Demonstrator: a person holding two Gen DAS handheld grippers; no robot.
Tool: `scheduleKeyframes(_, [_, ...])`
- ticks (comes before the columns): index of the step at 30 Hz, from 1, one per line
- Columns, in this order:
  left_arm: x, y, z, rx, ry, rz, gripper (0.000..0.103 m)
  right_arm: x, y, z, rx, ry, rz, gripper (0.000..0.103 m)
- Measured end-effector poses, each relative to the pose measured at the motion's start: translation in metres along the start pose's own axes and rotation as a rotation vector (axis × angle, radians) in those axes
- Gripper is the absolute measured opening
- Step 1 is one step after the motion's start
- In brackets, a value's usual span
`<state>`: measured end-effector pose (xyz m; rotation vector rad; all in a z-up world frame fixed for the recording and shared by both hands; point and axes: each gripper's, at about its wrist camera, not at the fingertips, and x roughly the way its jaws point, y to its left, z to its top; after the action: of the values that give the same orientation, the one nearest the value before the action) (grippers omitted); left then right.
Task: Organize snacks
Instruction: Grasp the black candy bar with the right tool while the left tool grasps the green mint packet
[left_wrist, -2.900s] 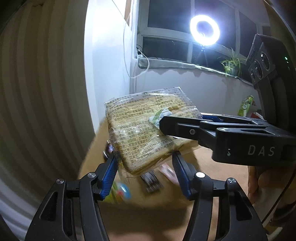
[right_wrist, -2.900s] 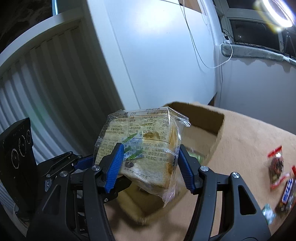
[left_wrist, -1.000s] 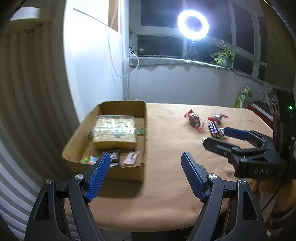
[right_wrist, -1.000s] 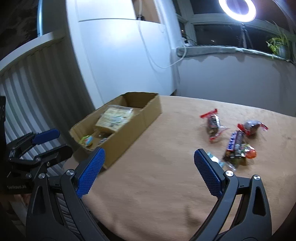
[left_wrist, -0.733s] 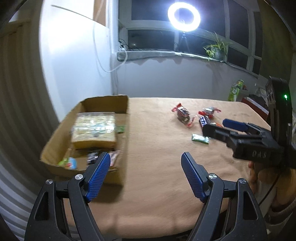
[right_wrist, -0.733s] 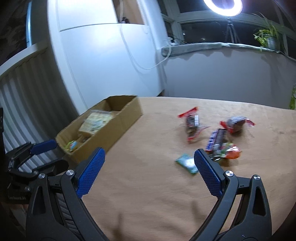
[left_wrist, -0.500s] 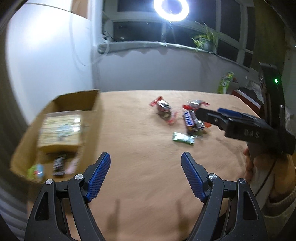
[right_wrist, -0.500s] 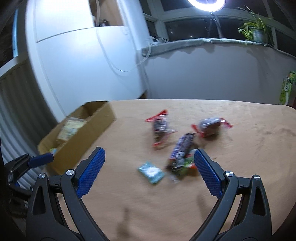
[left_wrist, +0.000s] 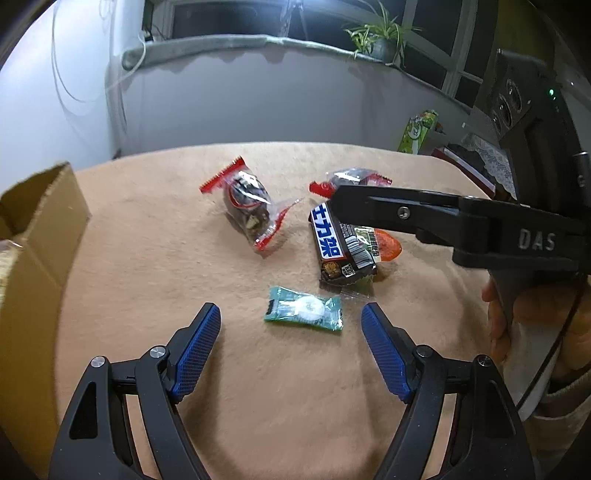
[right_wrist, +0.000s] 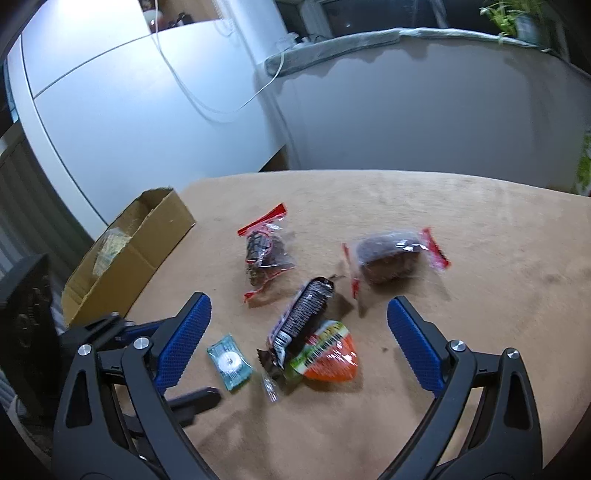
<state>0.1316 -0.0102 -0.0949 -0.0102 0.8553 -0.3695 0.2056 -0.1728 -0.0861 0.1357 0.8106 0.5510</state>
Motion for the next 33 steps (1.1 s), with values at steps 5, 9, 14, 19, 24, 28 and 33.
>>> scheduleKeyframes(5, [0.007,0.001,-0.003,0.008,0.014,0.003,0.071,0.021,0.004,0.002,-0.021,0.058,0.047,0.08])
scheduleKeyframes(9, [0.01,-0.004,-0.002,0.034,0.015,0.026,0.051,0.031,0.003,0.003,-0.025,0.074,0.059,0.076])
scheduleKeyframes(14, [0.012,-0.008,-0.001,0.063,0.011,0.022,0.03,0.04,0.002,0.002,-0.02,0.085,0.062,0.036])
scheduleKeyframes(19, [0.015,-0.005,0.001,0.05,0.006,0.01,0.009,0.039,-0.001,-0.001,-0.008,0.072,0.068,0.024])
scheduleKeyframes(24, [0.015,-0.002,0.002,0.044,0.004,-0.001,0.008,0.033,-0.004,-0.001,-0.002,0.047,0.07,0.022])
scheduleKeyframes(28, [0.015,0.005,0.003,0.015,0.006,-0.029,0.008,0.03,-0.008,-0.001,0.011,0.029,0.067,0.021])
scheduleKeyframes(33, [0.012,0.013,0.003,-0.026,0.015,-0.103,0.034,0.028,-0.012,-0.001,0.032,0.017,0.072,0.021])
